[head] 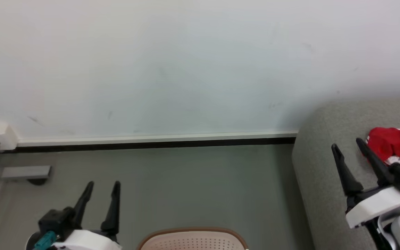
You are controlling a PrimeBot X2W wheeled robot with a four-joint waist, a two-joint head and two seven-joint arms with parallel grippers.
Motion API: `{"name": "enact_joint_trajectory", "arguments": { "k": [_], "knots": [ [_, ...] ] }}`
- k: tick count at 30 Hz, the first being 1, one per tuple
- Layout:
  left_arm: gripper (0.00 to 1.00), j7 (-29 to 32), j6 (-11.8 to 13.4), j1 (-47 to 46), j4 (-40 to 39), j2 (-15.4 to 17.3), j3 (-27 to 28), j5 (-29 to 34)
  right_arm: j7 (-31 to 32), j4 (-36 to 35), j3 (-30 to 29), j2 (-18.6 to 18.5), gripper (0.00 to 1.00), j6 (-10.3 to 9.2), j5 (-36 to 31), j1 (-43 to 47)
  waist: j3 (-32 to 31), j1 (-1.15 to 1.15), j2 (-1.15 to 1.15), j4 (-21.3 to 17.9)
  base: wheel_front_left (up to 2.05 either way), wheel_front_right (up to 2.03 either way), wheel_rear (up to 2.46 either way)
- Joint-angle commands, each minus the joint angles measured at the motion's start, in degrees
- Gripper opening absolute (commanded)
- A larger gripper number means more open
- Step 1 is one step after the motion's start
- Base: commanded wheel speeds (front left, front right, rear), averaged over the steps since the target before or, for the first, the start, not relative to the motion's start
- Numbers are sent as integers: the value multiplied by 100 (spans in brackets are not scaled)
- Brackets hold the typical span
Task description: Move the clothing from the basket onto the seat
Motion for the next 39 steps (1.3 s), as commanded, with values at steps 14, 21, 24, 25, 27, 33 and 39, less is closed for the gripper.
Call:
{"name": "enact_joint_trajectory", "arguments": {
  "k": [14, 21, 24, 25, 27, 33, 39],
  "knots": [
    [100, -3, 51, 433, 108, -539, 1029, 746, -23, -1062, -1152, 1049, 100, -15, -1384, 1638, 65, 1, 0, 250, 0, 0, 0],
    [100, -3, -146, 434, 103, -747, 1296, 1038, -23, -1078, -1231, 1192, 100, -15, -1536, 1697, 101, 1, 0, 240, 0, 0, 0],
    [100, -3, -236, 393, 122, -806, 1382, 1106, -23, -1092, -1260, 1198, 100, -15, -1560, 1653, 109, 1, 0, 248, 0, 0, 0],
    [100, -3, -265, 381, 126, -832, 1402, 1132, -23, -1098, -1269, 1199, 100, -15, -1562, 1644, 110, 1, 0, 251, 0, 0, 0],
    [100, -3, -304, 363, 132, -870, 1457, 1180, -23, -1107, -1280, 1204, 100, -15, -1559, 1626, 117, 1, 0, 253, 0, 0, 0],
    [100, -3, -423, 337, 152, -937, 1577, 1304, -24, -1095, -1270, 1227, 100, -15, -1534, 1606, 144, 1, 0, 254, 0, 0, 0],
    [100, -3, -500, 315, 162, -1009, 1669, 1396, -24, -1110, -1257, 1254, 100, -14, -1513, 1578, 170, 1, 0, 229, 0, 0, 0]
  ]
}}
